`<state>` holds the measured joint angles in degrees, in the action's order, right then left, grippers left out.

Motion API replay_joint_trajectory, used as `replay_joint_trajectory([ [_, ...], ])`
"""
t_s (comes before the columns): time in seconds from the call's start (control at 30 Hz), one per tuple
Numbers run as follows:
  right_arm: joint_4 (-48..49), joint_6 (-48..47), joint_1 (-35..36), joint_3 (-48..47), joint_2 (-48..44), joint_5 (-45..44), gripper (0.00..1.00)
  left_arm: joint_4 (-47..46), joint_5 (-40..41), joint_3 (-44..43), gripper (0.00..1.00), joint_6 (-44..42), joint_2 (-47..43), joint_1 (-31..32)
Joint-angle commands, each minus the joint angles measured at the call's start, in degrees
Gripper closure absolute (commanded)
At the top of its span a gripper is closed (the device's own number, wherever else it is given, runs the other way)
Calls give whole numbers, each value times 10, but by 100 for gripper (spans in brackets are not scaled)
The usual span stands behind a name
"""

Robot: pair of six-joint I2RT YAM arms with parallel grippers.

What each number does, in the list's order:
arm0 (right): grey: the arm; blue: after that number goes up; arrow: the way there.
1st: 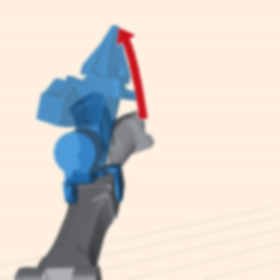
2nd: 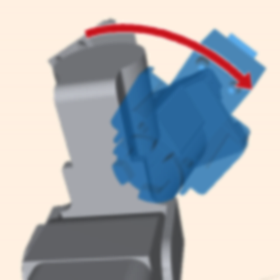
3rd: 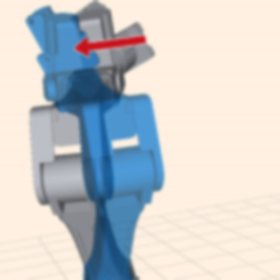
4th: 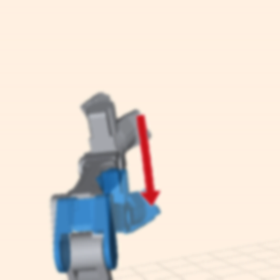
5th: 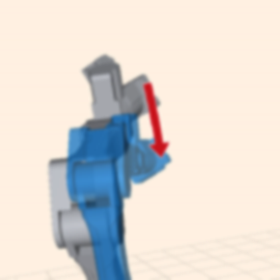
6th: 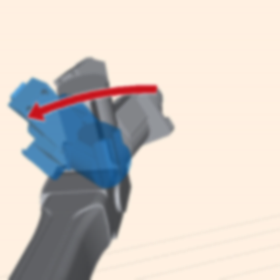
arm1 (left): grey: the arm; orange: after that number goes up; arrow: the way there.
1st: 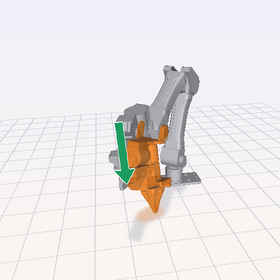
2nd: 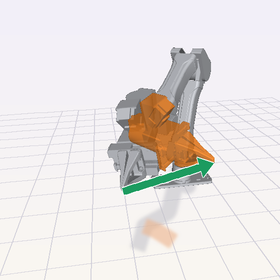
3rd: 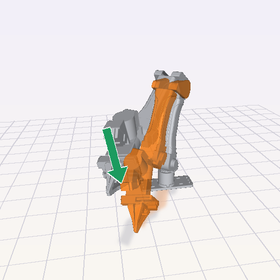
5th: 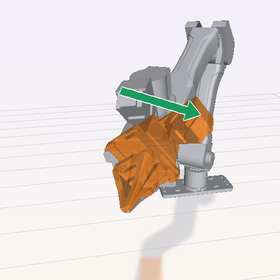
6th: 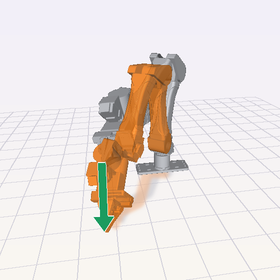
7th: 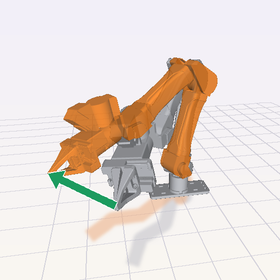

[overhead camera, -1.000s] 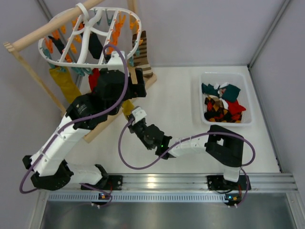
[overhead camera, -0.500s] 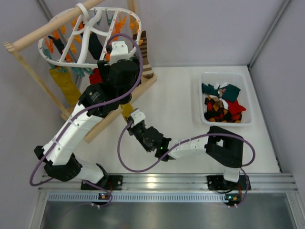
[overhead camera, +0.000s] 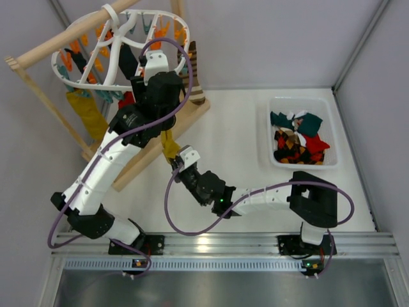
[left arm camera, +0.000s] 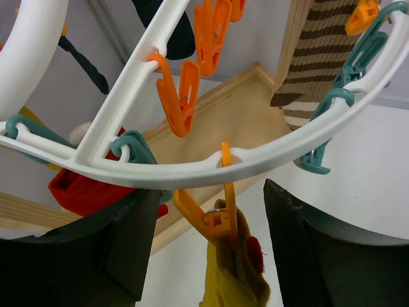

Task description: Remove the socks clipped to the hanger

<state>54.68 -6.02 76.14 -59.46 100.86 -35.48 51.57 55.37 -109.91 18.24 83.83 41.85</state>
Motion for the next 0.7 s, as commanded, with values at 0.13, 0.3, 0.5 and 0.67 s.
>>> replay_joint_trajectory([
  [0.13, 14, -5, 21, 19, -36, 4, 100, -6, -26, -21, 39, 1, 9, -33],
  [0.3, 18, -6, 26, 25, -36, 1, 100, -6, -33, -38, 62, -4, 26, -36],
  [0.5, 25, -4, 30, 37, -37, -5, 100, -6, -46, -47, 83, -5, 32, -36],
  [0.67, 35, 0, 30, 62, -52, -14, 100, -7, -50, -49, 91, -4, 26, -36],
])
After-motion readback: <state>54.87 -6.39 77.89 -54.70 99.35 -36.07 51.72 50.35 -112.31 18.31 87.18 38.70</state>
